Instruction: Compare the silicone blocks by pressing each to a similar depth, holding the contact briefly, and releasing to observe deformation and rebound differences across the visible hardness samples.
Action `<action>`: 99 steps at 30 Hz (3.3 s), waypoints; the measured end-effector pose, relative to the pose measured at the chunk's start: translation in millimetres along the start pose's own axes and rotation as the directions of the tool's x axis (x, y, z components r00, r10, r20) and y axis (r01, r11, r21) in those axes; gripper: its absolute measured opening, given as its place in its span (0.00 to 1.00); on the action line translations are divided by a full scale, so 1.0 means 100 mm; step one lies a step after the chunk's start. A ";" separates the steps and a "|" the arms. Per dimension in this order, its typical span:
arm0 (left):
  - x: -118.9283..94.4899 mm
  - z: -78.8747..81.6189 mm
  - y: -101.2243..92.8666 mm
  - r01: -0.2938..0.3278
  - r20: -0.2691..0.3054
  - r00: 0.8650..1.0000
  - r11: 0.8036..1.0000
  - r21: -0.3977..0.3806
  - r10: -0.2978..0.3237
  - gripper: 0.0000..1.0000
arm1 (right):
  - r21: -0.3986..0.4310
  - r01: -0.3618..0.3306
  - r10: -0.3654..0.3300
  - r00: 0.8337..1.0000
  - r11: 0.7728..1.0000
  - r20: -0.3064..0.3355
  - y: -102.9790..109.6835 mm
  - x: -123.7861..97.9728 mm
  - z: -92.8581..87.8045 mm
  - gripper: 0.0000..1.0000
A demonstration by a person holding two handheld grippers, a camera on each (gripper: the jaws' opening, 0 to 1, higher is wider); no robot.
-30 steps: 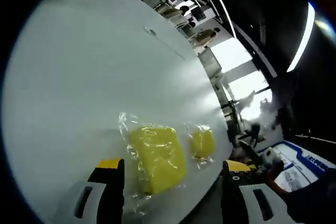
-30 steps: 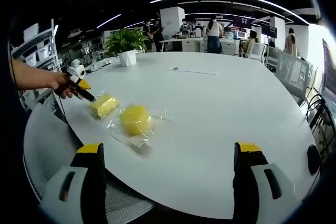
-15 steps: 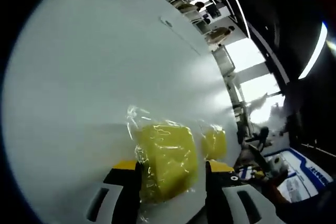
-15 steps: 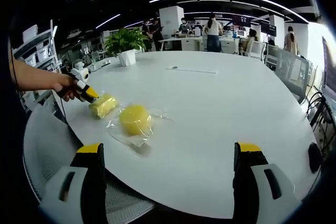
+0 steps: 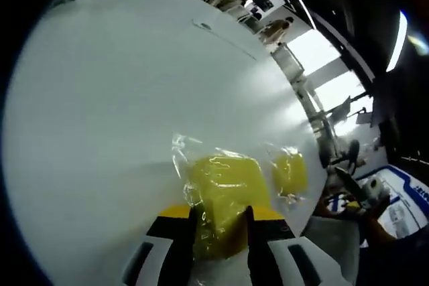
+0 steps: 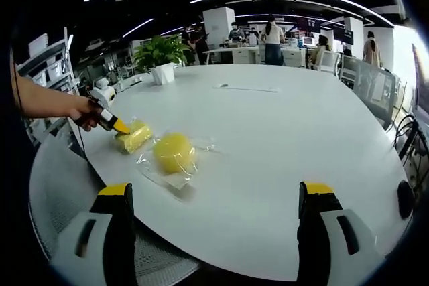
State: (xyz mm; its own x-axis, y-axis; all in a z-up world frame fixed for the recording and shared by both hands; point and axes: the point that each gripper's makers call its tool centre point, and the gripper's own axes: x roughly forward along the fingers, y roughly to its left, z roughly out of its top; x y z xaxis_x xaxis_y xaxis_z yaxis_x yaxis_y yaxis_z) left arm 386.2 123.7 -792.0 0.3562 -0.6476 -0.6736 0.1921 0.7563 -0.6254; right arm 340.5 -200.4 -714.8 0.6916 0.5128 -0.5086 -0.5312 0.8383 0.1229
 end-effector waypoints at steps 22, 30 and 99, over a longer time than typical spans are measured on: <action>0.02 -0.06 0.08 0.018 0.002 1.000 0.999 -0.027 -0.018 0.02 | -0.006 -0.001 0.001 1.000 1.000 -0.007 0.02 0.01 0.00 0.97; 0.01 -0.07 0.05 0.060 0.063 0.996 0.995 -0.081 -0.055 0.01 | -0.005 -0.002 0.002 1.000 1.000 -0.002 0.04 0.01 0.02 0.97; -1.45 1.01 -2.10 0.056 0.532 0.700 0.779 0.625 -0.477 0.00 | -0.246 -0.318 0.381 0.882 0.916 0.276 1.07 0.02 2.27 0.96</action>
State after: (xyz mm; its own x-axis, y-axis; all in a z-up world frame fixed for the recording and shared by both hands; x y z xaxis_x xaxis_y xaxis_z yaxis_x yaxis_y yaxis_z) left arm 386.2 68.5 -523.3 0.6440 -0.7642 0.0364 0.7410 0.6111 -0.2783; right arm 395.8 -67.7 -508.6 0.5432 0.8229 -0.1666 -0.8267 0.5588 0.0649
